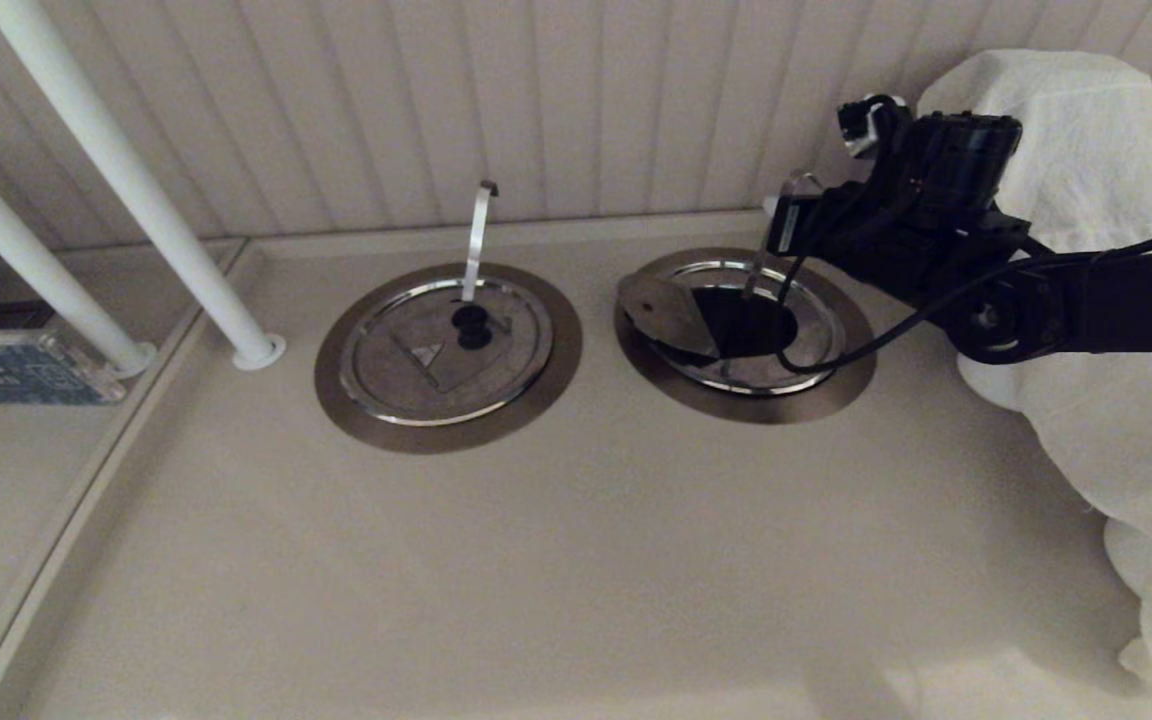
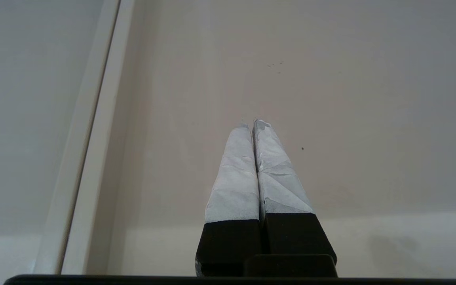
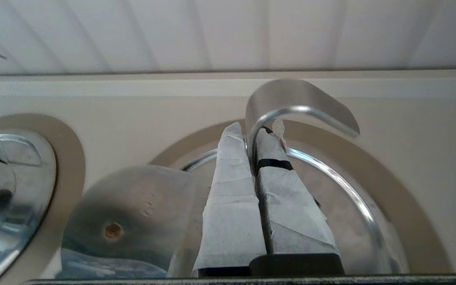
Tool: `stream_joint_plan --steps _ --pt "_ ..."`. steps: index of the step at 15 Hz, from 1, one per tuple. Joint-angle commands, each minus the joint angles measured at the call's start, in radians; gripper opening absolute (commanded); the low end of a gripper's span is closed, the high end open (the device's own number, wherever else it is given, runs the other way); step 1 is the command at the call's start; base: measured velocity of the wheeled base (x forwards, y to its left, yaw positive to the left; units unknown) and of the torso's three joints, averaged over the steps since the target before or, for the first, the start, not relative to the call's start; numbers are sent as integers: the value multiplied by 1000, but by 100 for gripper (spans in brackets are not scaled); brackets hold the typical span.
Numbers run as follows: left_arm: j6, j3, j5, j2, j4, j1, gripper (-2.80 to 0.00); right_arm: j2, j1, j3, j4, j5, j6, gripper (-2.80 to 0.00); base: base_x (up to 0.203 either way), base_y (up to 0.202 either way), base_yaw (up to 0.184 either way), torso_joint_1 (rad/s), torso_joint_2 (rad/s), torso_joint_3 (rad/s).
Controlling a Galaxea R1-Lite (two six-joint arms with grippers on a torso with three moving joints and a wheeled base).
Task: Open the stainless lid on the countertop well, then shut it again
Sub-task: Stir with a spoon
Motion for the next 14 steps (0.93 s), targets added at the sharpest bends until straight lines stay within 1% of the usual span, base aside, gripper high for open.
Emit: stream_joint_plan --steps 1,4,6,7,10,12,14 --pt "0 0 0 0 0 0 -280 33 11 -27 -4 -4 3 -280 0 0 0 0 0 0" --pt "0 0 0 0 0 0 -280 97 7 -110 -5 -58 8 -280 0 0 0 0 0 0" --pt "0 0 0 0 0 0 -280 131 -16 -157 -3 -73 10 -280 0 0 0 0 0 0" --pt "0 0 0 0 0 0 -280 131 -24 -160 -3 -73 9 -280 0 0 0 0 0 0" --pt "0 0 0 0 0 0 -280 97 -54 -149 -4 -74 9 -280 0 0 0 0 0 0" --pt "0 0 0 0 0 0 -280 65 -56 -102 -8 -72 7 -280 0 0 0 0 0 0" --pt "0 0 0 0 0 0 -280 34 -41 -50 -57 -70 -1 -280 0 0 0 0 0 0"
